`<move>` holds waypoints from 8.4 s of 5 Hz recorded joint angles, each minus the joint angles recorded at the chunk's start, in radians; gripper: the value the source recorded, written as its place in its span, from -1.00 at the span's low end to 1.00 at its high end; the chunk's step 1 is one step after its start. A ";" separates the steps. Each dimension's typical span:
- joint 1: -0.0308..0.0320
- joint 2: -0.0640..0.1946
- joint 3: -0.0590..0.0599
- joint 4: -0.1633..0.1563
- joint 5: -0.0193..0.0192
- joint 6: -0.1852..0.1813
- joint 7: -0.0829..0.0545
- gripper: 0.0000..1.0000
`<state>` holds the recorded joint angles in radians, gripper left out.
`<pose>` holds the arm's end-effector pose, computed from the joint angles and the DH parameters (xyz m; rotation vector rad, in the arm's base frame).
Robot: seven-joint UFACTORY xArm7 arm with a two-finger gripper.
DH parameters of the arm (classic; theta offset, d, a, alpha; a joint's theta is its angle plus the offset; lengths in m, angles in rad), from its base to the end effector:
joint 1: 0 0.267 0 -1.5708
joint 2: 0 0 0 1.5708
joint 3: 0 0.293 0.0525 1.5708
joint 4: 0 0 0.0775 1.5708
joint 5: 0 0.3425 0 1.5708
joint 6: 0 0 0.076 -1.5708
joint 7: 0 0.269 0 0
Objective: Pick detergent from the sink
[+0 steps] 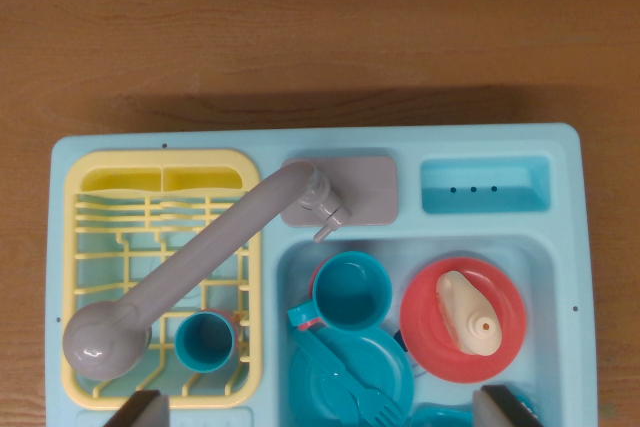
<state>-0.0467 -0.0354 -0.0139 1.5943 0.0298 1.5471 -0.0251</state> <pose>0.4770 -0.0210 0.3975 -3.1117 0.0544 -0.1305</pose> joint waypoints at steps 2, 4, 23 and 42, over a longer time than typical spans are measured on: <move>-0.0008 0.002 -0.001 -0.006 0.0013 -0.007 -0.005 -1.00; -0.0023 0.005 -0.003 -0.015 0.0035 -0.020 -0.014 -1.00; -0.0370 0.083 -0.043 -0.243 0.0574 -0.325 -0.225 -1.00; -0.0872 0.196 -0.101 -0.572 0.1350 -0.764 -0.530 -1.00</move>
<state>-0.1339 0.1604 -0.1153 1.0219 0.1648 0.7833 -0.5553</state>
